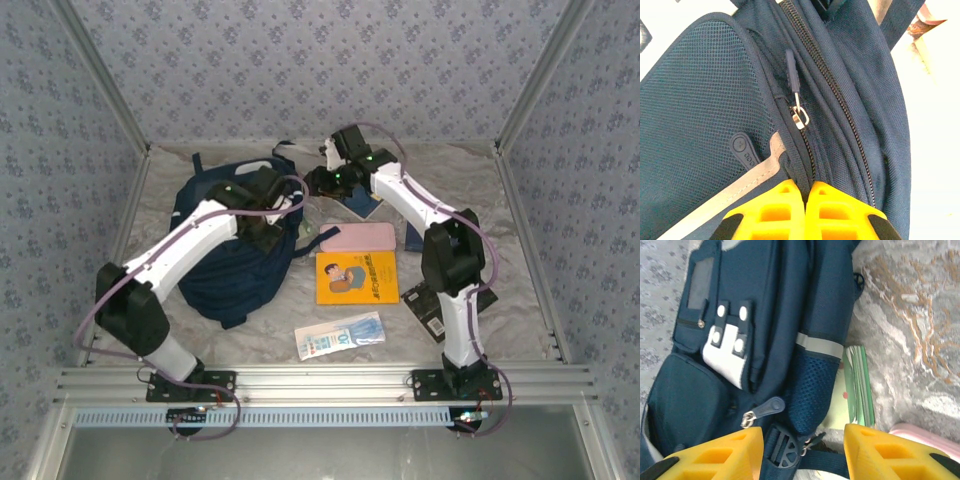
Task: Pack books, pencil case, and school supplies into a backpack
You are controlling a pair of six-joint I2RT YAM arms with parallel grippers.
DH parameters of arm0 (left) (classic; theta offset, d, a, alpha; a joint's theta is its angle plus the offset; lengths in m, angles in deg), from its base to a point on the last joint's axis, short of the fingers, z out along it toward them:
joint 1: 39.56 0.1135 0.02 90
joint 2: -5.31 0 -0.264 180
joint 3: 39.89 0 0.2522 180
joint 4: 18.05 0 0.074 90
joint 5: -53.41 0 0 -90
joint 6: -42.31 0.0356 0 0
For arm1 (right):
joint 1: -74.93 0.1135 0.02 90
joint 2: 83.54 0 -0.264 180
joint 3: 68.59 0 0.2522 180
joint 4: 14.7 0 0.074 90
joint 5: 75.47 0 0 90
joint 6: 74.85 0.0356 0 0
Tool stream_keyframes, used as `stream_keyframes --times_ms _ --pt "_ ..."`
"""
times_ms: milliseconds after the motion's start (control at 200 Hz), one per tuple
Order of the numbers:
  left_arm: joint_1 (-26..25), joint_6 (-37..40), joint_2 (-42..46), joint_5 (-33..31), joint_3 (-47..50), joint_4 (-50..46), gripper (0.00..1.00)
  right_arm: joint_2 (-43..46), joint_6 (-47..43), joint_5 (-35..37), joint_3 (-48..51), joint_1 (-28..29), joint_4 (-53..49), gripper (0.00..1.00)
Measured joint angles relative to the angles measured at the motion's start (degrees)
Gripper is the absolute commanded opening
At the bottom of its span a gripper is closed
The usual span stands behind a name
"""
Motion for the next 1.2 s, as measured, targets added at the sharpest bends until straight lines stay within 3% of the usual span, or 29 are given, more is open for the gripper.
stream_keyframes --times_ms 180,415,520,655,849,1204 --pt "-3.5 3.9 5.0 -3.6 4.0 0.4 0.00 0.7 -0.5 -0.8 1.9 0.0 0.1 0.49" --pt "-4.7 9.7 8.9 -6.8 6.1 3.3 0.00 10.6 -1.1 -1.3 23.9 0.0 10.4 0.51" --pt "-4.6 12.8 11.8 -6.8 6.4 4.0 0.00 16.2 -3.7 -1.3 37.0 0.2 22.3 0.53" --pt "-4.4 15.6 13.9 -6.0 6.4 4.4 0.00 23.8 -14.2 -0.2 54.6 3.1 38.8 0.54" --pt "-3.6 17.2 14.0 -4.1 6.4 4.4 0.00 24.3 -25.4 -0.9 64.7 6.7 61.7 0.54" --pt "-2.9 17.6 15.8 -2.5 6.4 5.1 0.00 17.7 -31.5 -0.1 75.9 9.9 94.7 0.46"
